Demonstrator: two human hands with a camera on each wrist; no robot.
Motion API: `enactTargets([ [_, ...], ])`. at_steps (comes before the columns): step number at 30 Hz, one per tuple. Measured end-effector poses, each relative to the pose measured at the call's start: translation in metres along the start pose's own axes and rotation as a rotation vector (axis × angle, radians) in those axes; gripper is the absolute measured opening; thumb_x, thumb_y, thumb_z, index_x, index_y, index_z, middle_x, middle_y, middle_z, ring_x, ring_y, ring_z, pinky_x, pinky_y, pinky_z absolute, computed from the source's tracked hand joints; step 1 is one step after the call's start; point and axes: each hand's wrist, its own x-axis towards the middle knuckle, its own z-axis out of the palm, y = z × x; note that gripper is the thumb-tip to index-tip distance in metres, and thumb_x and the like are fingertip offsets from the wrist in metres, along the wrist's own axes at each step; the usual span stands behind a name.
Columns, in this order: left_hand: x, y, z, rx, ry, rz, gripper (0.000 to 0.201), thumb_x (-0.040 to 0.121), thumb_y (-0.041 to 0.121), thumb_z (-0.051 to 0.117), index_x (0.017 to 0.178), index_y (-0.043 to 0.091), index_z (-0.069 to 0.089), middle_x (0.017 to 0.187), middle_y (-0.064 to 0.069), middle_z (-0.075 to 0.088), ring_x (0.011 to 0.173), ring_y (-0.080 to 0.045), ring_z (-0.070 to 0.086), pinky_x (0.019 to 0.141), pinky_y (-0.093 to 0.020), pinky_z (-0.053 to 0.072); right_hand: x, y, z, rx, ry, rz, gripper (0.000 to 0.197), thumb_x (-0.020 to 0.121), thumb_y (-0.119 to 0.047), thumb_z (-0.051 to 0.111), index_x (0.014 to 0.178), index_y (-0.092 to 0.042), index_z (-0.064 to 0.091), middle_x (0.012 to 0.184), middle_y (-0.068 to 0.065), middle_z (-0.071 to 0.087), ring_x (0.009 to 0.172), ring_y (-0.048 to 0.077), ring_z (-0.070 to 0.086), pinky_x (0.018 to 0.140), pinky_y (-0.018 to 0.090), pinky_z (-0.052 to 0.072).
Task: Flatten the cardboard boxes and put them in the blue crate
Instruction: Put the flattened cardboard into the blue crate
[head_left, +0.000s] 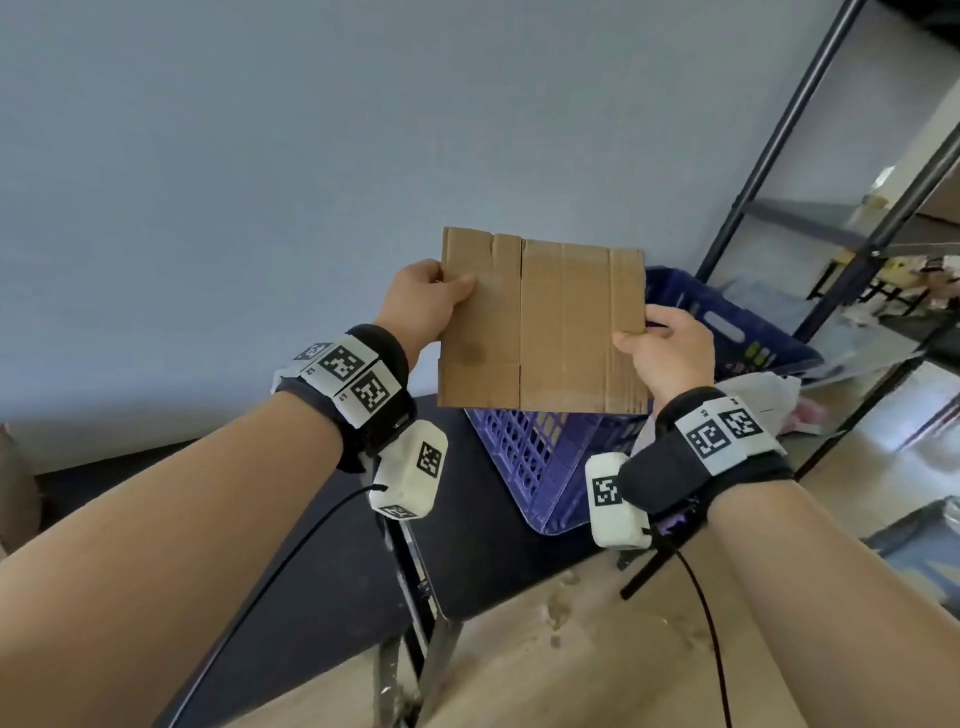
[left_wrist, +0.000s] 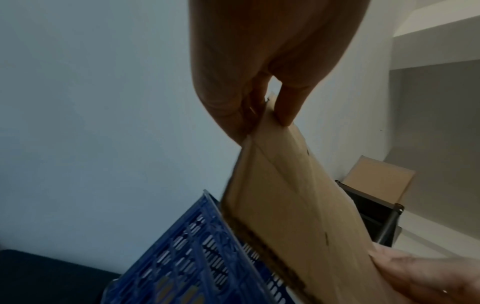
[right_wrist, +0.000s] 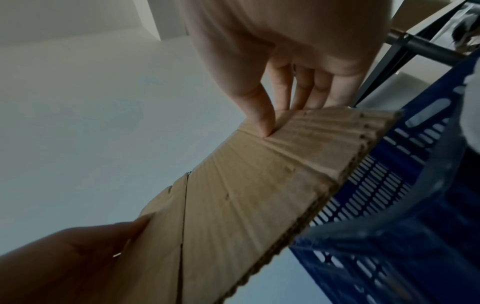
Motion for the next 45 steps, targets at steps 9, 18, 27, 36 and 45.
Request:
enactTargets([
  [9,0.067,0.021,0.116,0.081,0.005,0.071,0.016,0.092,0.018,0.06,0.106,0.01,0.054,0.089,0.0,0.058,0.078,-0.014,0.059,0.069,-0.029,0.055,0.132,0.038,-0.063,0.013,-0.022,-0.008,0.026,0.075,-0.008,0.074,0.092,-0.024,0.064,0.097,-0.002,0.067,0.097,0.02,0.064,0.094,0.042,0.05],
  [18,0.186,0.009,0.259,0.286,0.002,-0.115,0.024,0.093,0.019,0.058,0.114,0.007,0.055,0.103,-0.006,0.06,0.093,-0.021,0.06,0.063,-0.027,0.056,0.321,0.101,-0.116,-0.125,-0.338,0.119,0.016,0.079,-0.013,0.076,0.087,-0.013,0.062,0.112,0.01,0.066,0.105,0.025,0.062,0.09,0.035,0.052],
  [27,0.253,-0.069,0.286,0.547,-0.064,-0.488,0.015,0.092,0.021,0.058,0.099,0.008,0.058,0.081,-0.008,0.063,0.069,-0.015,0.062,0.065,-0.029,0.056,0.416,0.164,-0.05,-0.633,-0.788,0.267,0.041,0.078,-0.031,0.076,0.107,-0.006,0.061,0.105,0.009,0.065,0.076,0.016,0.06,0.078,0.034,0.055],
  [36,0.265,-0.165,0.282,0.67,-0.32,-0.986,0.023,0.096,0.015,0.05,0.075,0.005,0.051,0.059,-0.005,0.052,0.049,-0.015,0.044,0.04,-0.016,0.038,0.421,0.251,0.032,-0.952,-1.086,0.407,0.075,0.071,-0.029,0.083,0.128,0.003,0.045,0.112,0.019,0.065,0.084,0.028,0.064,0.088,0.043,0.054],
  [45,0.274,-0.191,0.3,1.128,-0.438,-0.845,0.027,0.093,0.028,0.058,0.072,0.012,0.053,0.067,0.001,0.056,0.071,-0.015,0.056,0.08,-0.027,0.052,0.393,0.273,0.075,-1.287,-1.33,-0.089,0.042,0.073,-0.052,0.074,0.072,-0.013,0.057,0.078,0.002,0.067,0.073,0.018,0.062,0.075,0.03,0.053],
])
